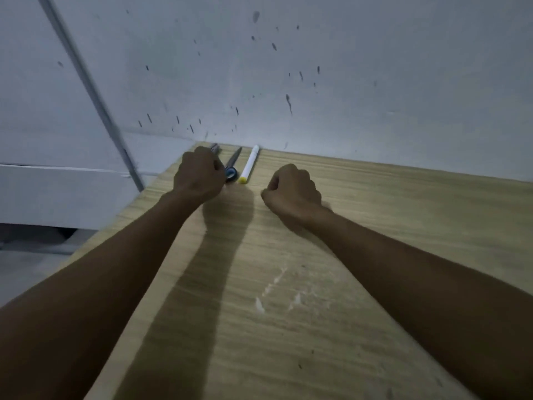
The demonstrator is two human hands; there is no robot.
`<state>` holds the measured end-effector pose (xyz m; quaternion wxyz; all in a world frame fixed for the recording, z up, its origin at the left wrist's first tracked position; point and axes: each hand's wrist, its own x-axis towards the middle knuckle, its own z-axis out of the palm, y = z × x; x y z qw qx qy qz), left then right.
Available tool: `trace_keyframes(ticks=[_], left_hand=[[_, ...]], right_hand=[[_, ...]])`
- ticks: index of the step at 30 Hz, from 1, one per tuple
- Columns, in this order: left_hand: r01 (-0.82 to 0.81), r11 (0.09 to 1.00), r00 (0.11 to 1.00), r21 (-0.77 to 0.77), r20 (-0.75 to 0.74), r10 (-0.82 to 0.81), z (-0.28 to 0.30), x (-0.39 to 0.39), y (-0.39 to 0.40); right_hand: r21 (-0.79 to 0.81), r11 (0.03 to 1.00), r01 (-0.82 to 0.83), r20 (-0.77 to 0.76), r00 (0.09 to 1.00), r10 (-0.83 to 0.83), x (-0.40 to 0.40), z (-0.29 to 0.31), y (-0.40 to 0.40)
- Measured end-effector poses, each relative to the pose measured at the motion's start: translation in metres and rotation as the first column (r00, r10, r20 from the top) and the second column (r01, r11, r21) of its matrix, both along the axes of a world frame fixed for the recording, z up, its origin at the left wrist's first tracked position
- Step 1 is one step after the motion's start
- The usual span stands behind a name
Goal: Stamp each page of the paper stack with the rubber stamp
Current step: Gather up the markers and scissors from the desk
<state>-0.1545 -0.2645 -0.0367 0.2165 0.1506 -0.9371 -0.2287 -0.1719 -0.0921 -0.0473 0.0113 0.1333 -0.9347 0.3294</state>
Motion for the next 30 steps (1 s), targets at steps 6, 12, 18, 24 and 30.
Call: trace_keyframes(ticks=[6, 12, 18, 24, 30], left_hand=[[-0.002, 1.0, 0.998, -0.002, 0.07, 0.002, -0.002, -0.046, -0.014], [-0.029, 0.999, 0.995, -0.043, 0.09, 0.033, -0.01, -0.074, -0.017], [-0.089, 0.99, 0.978, -0.113, 0.178, 0.108, -0.014, -0.092, -0.011], [-0.135, 0.982, 0.958, -0.132, 0.235, 0.164, -0.017, -0.1, 0.001], [-0.152, 0.975, 0.929, -0.163, 0.314, 0.197, -0.02, -0.095, 0.018]], right_hand=[[-0.044, 0.999, 0.01, 0.03, 1.0, -0.008, -0.052, 0.002, -0.045], [0.007, 1.0, 0.005, 0.082, 0.997, -0.006, -0.083, 0.005, -0.07], [-0.011, 1.0, -0.008, 0.139, 0.99, 0.01, -0.089, 0.017, -0.058], [0.023, 1.0, 0.013, 0.08, 0.997, -0.015, -0.074, 0.018, -0.021], [-0.018, 0.998, 0.066, 0.044, 0.997, -0.065, -0.055, 0.013, 0.014]])
